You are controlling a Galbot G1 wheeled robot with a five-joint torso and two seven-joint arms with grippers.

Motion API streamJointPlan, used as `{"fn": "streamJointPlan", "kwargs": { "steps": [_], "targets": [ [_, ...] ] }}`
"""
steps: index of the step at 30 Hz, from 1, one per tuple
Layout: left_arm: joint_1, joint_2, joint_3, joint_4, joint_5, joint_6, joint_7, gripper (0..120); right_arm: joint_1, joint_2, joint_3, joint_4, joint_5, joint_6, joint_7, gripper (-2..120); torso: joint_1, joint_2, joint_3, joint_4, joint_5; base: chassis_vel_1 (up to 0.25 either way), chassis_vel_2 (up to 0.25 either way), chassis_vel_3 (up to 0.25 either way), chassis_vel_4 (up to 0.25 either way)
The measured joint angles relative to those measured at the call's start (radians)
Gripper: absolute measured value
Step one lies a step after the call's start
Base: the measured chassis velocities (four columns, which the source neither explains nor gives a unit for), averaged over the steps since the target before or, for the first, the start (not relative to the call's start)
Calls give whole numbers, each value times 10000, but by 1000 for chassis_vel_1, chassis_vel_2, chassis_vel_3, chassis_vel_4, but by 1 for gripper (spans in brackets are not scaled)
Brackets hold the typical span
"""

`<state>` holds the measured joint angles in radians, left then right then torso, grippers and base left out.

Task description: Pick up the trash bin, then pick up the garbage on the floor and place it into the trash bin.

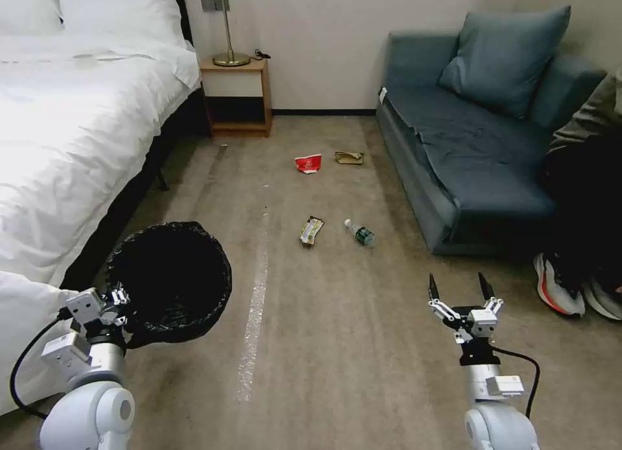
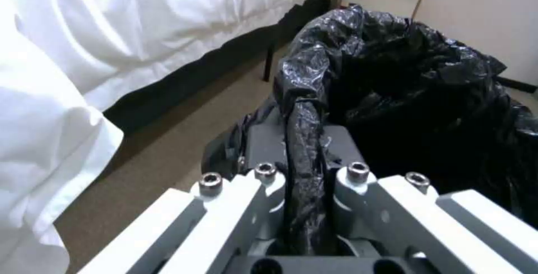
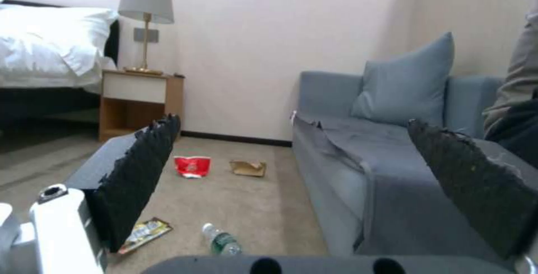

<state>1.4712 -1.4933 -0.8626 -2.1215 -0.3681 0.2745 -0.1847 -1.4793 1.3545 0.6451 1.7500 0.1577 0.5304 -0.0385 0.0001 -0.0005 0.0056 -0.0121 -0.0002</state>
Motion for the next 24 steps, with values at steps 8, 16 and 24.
{"fn": "streamJointPlan", "kwargs": {
  "steps": [8, 16, 24],
  "targets": [
    [-57, 1, 98, 44, -66, 6, -47, 6, -17, 28, 146, -84, 96, 270, -179, 100, -1, 2, -1, 0, 1, -34, 30, 30, -30],
    [-72, 7, 65, 59, -83, 18, -48, 6, 40, 26, 267, -70, 262, 315, -270, 100, 0, 1, 0, 0, -2, -184, 186, 179, -179],
    [-75, -29, 97, 56, -42, 25, -65, 6, 39, 31, 251, -79, 278, 339, -318, 100, 0, 1, 0, 1, 0, -264, 265, 272, -264]
  ]
}}
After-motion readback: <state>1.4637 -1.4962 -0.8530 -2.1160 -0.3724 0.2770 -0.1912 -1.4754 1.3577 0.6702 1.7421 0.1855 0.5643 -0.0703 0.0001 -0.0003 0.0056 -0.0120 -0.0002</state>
